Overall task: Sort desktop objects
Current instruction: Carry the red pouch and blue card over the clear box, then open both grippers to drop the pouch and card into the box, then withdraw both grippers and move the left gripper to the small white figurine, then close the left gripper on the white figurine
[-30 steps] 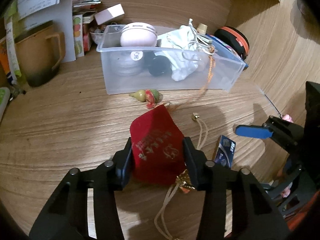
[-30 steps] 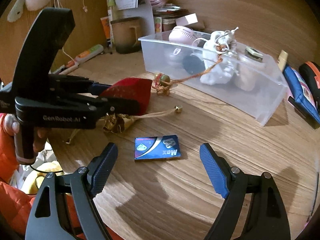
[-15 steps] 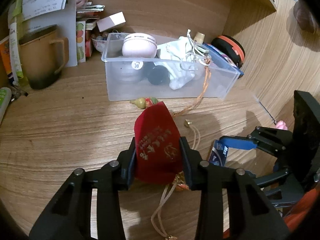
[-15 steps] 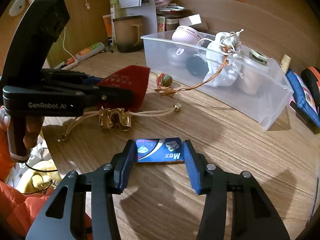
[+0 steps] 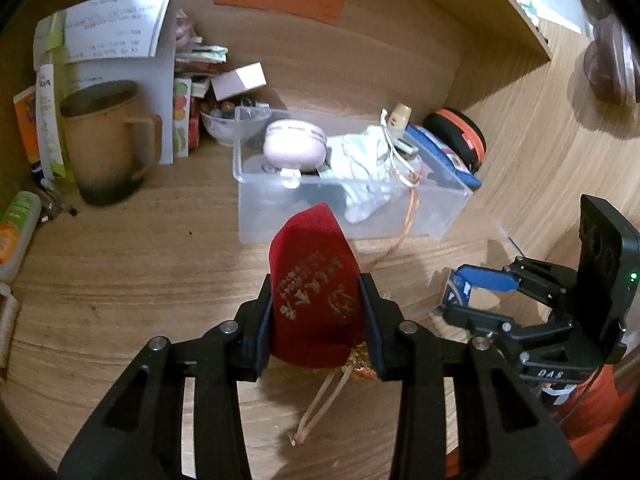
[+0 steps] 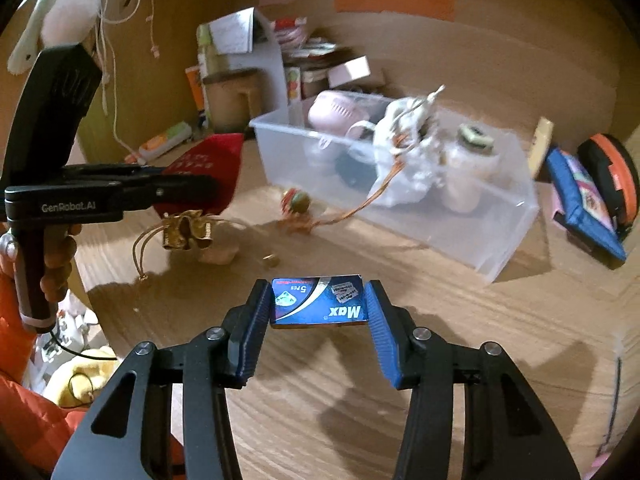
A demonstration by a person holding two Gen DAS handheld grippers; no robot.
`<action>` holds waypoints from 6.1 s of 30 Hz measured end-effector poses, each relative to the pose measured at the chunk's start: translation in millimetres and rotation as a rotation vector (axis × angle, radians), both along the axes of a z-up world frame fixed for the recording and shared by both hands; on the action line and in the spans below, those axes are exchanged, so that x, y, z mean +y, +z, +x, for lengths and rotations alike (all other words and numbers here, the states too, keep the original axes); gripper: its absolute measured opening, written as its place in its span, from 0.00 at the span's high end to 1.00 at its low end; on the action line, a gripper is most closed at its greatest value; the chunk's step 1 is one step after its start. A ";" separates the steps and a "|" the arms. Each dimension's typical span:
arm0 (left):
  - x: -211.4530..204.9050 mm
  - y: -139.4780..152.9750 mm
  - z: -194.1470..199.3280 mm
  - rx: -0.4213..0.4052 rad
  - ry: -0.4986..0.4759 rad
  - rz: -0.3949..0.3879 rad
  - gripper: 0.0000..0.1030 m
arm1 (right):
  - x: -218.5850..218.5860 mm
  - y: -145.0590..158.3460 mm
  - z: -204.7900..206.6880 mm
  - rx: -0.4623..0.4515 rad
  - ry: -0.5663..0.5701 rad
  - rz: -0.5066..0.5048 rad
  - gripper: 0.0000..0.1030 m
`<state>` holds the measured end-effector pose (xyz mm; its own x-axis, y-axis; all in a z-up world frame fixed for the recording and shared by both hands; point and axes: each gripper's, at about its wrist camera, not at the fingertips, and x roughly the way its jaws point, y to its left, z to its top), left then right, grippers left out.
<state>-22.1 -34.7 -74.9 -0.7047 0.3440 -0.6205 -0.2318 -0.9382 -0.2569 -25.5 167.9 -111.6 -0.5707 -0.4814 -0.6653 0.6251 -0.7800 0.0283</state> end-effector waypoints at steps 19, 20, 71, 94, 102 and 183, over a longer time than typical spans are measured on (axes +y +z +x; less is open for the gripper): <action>-10.0 45.7 -24.4 0.069 -0.004 0.003 0.63 | 29.3 56.5 -25.0 0.121 -0.082 -0.045 0.57; -8.8 47.6 -27.7 0.072 -0.011 -0.001 0.63 | 29.9 58.6 -26.8 0.125 -0.087 -0.048 0.57; 48.2 18.7 -157.4 -0.045 -0.193 0.031 0.63 | 28.6 41.6 -135.6 0.000 -0.094 0.014 0.57; 52.3 24.0 -149.6 0.001 -0.168 -0.032 0.50 | 24.1 42.7 -134.9 0.012 -0.106 0.046 0.55; 53.0 35.5 -140.6 0.027 -0.167 -0.041 0.37 | 27.3 56.1 -122.2 0.063 -0.111 0.045 0.49; 41.5 -44.6 0.4 -0.091 -0.137 -0.201 0.64 | -19.7 10.2 -53.3 -0.055 -0.056 0.037 0.14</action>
